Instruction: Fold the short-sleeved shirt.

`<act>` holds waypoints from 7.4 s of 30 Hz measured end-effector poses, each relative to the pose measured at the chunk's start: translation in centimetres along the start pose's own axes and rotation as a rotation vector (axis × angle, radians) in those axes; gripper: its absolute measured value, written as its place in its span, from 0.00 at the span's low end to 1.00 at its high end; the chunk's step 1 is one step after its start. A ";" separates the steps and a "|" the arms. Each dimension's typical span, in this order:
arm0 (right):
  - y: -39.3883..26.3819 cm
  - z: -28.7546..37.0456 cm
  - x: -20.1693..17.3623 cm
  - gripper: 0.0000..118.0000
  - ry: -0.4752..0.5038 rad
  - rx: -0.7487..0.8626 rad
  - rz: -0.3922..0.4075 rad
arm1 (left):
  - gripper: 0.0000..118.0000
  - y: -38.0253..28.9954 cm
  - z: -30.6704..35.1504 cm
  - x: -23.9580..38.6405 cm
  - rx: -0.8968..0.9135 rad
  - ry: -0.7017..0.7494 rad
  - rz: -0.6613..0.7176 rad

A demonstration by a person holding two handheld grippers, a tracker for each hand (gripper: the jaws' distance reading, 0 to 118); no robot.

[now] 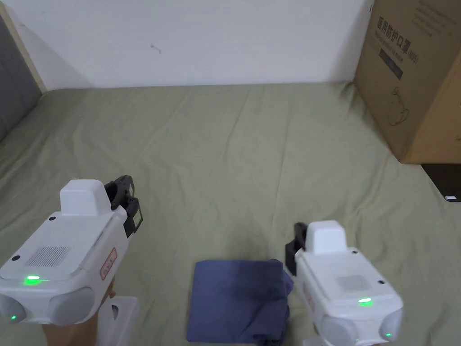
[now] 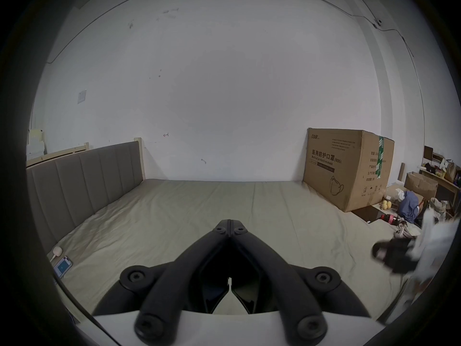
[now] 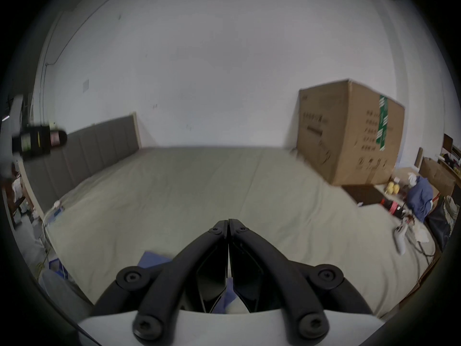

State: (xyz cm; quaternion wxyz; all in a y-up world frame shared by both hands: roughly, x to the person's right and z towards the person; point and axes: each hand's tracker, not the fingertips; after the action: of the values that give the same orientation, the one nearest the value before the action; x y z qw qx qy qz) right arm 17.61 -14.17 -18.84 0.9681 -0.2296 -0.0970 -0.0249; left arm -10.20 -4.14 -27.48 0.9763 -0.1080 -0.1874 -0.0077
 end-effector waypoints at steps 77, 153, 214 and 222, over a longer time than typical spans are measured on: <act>-0.9 -8.7 -6.5 0.00 0.126 -0.105 0.114 | 0.12 -9.8 -13.8 -37.0 -0.929 0.279 0.316; 15.1 10.3 9.9 0.00 -0.162 0.455 0.035 | 0.00 6.3 -0.7 7.5 0.223 0.017 -0.103; 15.0 10.3 8.7 0.07 -0.153 0.444 0.051 | 0.08 5.8 -1.0 6.3 0.200 0.042 -0.090; 14.6 10.3 8.8 0.91 -0.156 0.449 0.008 | 0.98 5.9 -0.8 6.3 0.232 0.074 -0.076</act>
State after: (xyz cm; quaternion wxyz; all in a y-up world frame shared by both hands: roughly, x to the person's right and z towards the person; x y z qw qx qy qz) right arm 25.79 3.47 -14.53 0.9846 -0.0101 -0.1736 0.0189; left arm -3.73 1.65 -27.14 0.9875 0.0132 -0.1548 -0.0272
